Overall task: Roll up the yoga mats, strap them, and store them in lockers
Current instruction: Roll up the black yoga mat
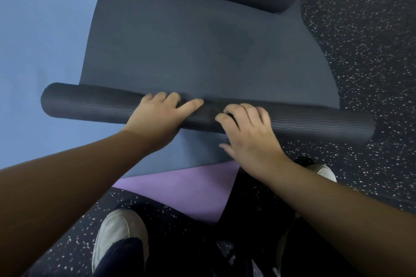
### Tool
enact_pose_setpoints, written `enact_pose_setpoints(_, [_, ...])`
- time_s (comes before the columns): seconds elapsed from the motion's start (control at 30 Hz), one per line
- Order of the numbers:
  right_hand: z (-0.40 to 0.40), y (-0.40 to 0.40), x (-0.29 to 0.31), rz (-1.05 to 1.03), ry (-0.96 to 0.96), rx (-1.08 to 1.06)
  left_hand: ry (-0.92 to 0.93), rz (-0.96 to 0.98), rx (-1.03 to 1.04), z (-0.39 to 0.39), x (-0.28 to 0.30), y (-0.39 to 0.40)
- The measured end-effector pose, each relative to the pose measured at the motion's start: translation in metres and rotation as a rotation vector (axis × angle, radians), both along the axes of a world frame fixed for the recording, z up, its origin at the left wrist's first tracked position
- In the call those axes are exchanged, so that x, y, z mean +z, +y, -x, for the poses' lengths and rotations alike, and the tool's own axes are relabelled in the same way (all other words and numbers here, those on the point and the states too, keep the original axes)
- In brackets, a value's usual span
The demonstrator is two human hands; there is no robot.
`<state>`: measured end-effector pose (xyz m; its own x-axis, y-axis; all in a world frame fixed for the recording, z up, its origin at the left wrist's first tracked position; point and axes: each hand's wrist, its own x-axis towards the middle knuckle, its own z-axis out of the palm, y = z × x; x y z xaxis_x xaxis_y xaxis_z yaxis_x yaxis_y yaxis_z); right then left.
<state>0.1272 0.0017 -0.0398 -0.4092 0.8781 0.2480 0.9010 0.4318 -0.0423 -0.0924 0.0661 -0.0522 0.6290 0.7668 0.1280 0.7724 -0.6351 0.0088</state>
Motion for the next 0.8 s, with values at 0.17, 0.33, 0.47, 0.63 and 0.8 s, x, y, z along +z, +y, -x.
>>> enact_pose_setpoints(0.17, [-0.001, -0.016, 0.001, 0.073, -0.014, 0.043, -0.049, 0.135, -0.054, 0.001, -0.002, -0.039])
enact_pose_setpoints(0.33, [0.002, -0.039, -0.006, 0.176, 0.03, 0.119, -0.039, 0.266, -0.119, 0.014, -0.001, -0.063])
enact_pose_setpoints(0.47, [-0.003, -0.04, -0.012, 0.253, 0.045, 0.125, 0.03, 0.346, -0.124, 0.009, 0.0, -0.06])
enact_pose_setpoints(0.63, [-0.005, -0.04, -0.017, 0.32, 0.036, 0.095, 0.13, 0.397, -0.065, 0.005, -0.007, -0.057])
enact_pose_setpoints(0.8, [-0.006, -0.037, -0.018, 0.295, 0.036, 0.059, 0.001, 0.19, -0.111, 0.008, -0.02, -0.074])
